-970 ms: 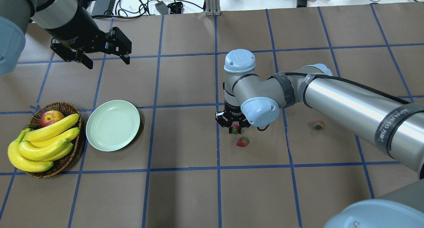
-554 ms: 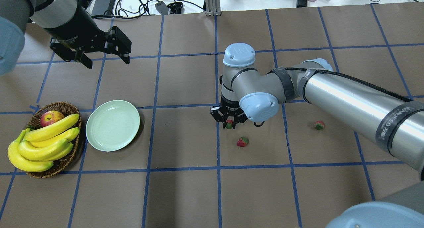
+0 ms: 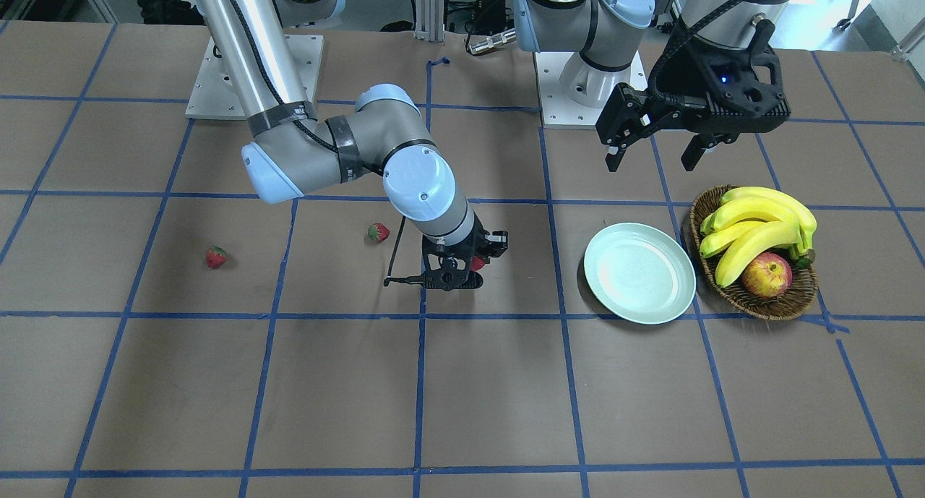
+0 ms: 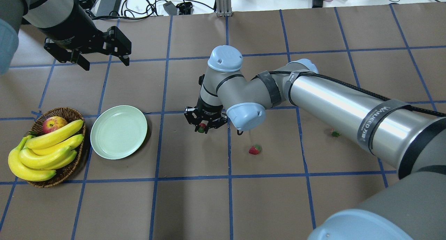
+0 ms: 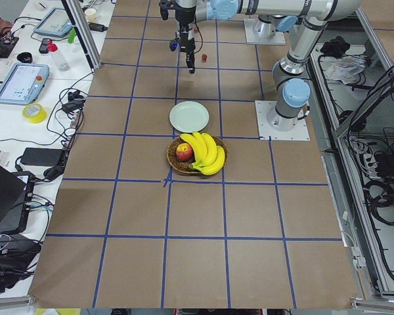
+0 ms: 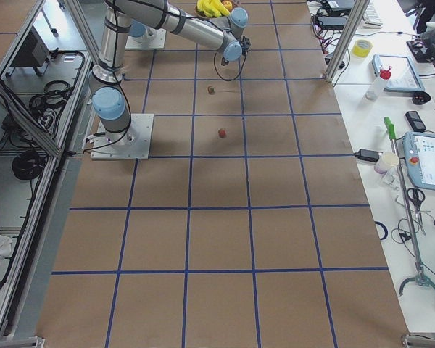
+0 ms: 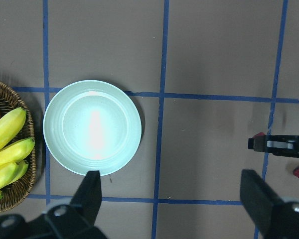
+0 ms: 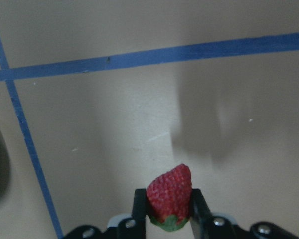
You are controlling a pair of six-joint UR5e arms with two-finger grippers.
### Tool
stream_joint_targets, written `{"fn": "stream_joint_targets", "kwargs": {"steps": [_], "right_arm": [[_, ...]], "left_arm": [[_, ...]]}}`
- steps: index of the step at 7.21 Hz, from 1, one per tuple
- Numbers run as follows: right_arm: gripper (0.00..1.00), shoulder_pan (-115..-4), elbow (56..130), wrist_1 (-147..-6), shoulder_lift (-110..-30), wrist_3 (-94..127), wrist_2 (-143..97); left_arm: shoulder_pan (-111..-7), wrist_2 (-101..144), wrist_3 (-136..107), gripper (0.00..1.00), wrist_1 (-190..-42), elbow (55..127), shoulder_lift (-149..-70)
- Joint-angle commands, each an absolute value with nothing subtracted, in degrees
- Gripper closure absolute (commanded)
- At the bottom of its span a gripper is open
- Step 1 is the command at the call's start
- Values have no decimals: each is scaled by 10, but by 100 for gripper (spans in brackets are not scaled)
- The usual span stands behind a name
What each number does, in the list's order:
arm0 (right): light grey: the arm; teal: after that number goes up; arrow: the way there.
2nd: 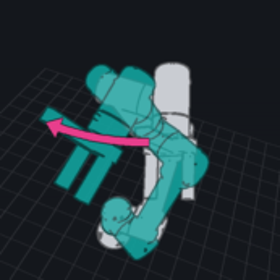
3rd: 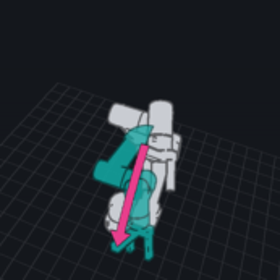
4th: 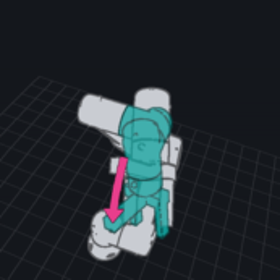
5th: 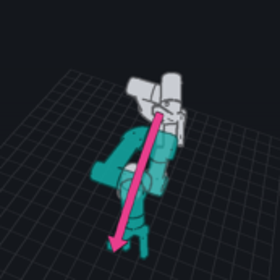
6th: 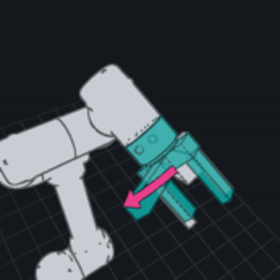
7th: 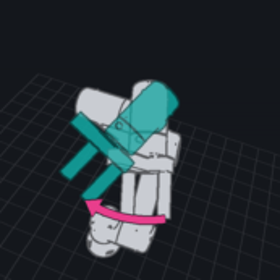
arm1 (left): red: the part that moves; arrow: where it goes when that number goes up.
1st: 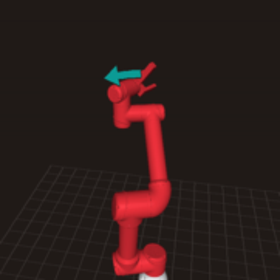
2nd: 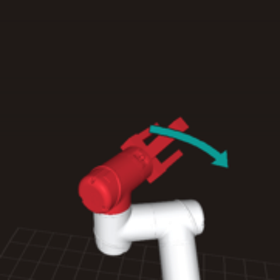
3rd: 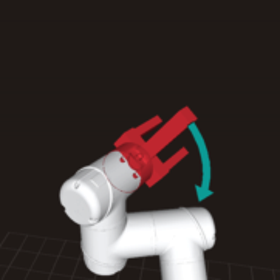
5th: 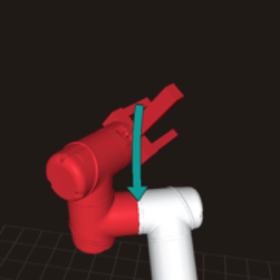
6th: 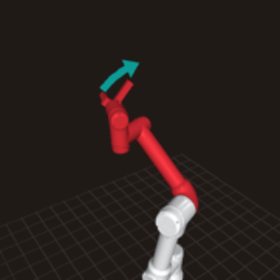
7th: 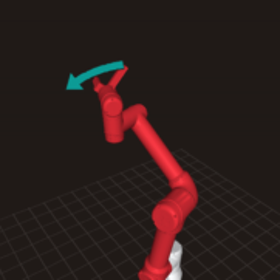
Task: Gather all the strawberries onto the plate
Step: 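Carry the strawberry toward the plate and set it down midway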
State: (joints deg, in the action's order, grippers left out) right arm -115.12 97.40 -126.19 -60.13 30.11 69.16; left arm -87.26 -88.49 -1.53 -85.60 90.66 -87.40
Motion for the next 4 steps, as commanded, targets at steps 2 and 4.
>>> {"fn": "stream_joint_targets", "kwargs": {"steps": [2, 4], "right_arm": [[0, -1161, 973, -1270, -598, 307, 699], [0, -1160, 981, -1237, -629, 298, 727]], "left_arm": [[-872, -883, -14, 0, -856, 906, -875], [-872, -883, -11, 0, -856, 907, -875]]}}
